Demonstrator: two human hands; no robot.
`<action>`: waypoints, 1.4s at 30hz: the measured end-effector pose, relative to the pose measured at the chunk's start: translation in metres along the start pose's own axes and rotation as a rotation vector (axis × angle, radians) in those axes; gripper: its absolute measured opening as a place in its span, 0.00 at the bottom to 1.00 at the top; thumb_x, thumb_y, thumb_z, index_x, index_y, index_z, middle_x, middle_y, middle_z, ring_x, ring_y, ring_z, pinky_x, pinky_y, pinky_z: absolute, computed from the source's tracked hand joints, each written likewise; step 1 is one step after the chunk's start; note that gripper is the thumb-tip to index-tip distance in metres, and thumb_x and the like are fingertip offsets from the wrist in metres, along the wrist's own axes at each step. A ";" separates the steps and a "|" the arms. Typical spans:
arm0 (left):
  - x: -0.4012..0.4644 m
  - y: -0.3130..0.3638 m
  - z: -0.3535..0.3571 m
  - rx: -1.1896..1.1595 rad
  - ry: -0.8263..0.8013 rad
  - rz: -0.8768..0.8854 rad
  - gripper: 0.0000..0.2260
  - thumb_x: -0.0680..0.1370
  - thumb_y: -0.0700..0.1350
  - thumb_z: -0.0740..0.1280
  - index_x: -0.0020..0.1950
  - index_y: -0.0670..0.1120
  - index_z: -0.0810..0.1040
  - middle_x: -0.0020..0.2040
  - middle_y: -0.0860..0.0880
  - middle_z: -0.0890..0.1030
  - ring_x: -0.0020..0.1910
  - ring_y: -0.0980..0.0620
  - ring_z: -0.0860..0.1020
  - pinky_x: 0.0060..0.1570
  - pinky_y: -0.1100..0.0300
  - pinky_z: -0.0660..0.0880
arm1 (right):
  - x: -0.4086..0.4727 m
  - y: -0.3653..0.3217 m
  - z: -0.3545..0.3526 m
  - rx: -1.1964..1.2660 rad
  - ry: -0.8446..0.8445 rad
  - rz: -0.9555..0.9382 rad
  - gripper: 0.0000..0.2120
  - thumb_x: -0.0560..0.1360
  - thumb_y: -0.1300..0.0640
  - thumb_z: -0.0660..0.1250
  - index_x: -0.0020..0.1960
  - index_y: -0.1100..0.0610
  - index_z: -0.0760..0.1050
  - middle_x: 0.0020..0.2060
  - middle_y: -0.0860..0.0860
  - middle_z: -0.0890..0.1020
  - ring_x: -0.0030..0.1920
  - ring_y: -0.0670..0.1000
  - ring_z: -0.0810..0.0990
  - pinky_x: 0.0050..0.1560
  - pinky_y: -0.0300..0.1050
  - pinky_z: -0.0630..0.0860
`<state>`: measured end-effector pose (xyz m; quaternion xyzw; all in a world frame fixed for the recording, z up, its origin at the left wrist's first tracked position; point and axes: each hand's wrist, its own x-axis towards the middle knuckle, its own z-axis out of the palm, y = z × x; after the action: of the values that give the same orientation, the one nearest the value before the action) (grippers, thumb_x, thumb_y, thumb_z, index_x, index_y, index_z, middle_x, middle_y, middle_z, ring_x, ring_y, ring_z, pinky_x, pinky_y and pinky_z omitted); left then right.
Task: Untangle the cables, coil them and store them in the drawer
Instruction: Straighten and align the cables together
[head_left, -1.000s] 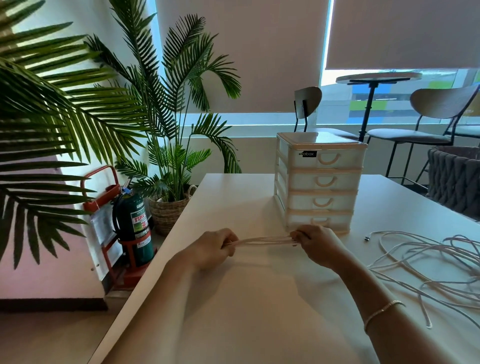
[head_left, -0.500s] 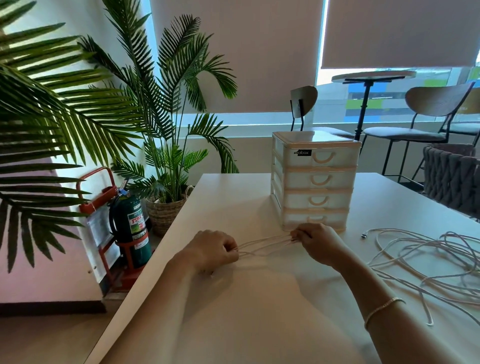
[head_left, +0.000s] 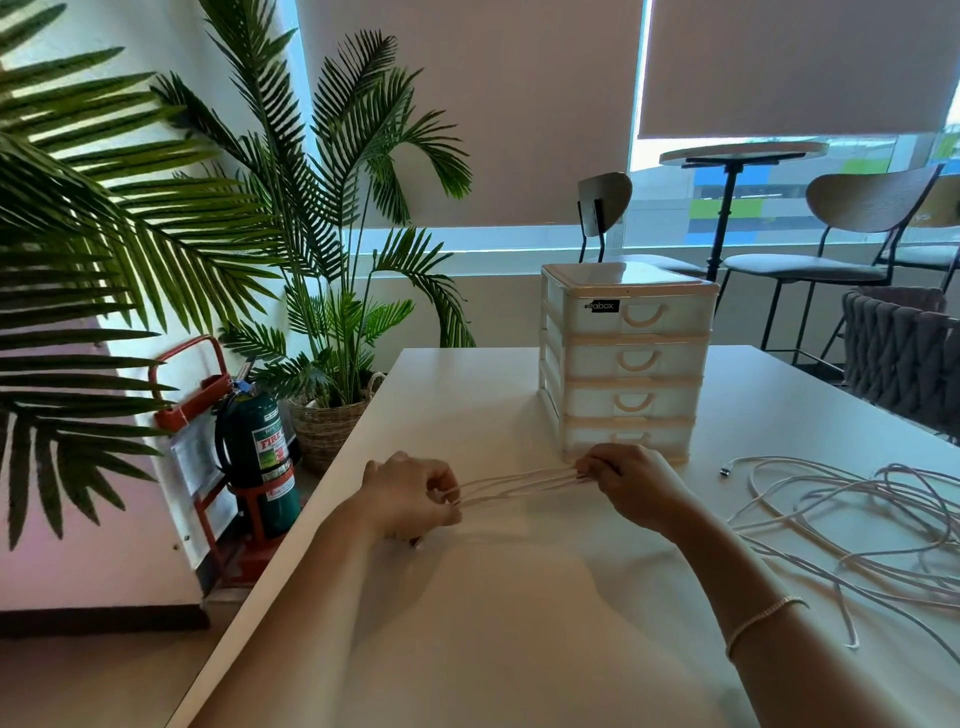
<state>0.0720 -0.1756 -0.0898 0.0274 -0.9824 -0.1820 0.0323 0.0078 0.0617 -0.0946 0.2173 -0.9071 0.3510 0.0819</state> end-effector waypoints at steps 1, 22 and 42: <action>0.000 0.000 0.000 0.010 0.005 -0.016 0.05 0.73 0.49 0.67 0.46 0.59 0.73 0.47 0.57 0.74 0.57 0.55 0.66 0.54 0.59 0.56 | 0.000 0.000 0.000 0.006 0.000 -0.004 0.11 0.78 0.58 0.60 0.48 0.60 0.81 0.41 0.53 0.81 0.45 0.53 0.77 0.43 0.41 0.68; 0.009 0.036 0.018 -0.278 -0.066 0.153 0.13 0.81 0.47 0.58 0.58 0.42 0.76 0.42 0.51 0.76 0.41 0.54 0.72 0.36 0.69 0.64 | 0.002 0.001 0.001 0.076 0.023 -0.020 0.10 0.78 0.59 0.60 0.47 0.59 0.81 0.30 0.43 0.74 0.31 0.41 0.68 0.33 0.33 0.64; 0.003 0.039 0.022 -0.488 -0.186 0.147 0.09 0.81 0.46 0.58 0.41 0.51 0.72 0.41 0.56 0.79 0.41 0.59 0.78 0.46 0.68 0.71 | 0.004 0.003 -0.001 0.102 0.070 0.067 0.12 0.79 0.58 0.59 0.50 0.60 0.80 0.37 0.49 0.81 0.36 0.46 0.72 0.38 0.37 0.66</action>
<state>0.0660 -0.1316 -0.0961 -0.0696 -0.9075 -0.4124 -0.0392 0.0030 0.0630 -0.0951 0.1783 -0.8915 0.4066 0.0904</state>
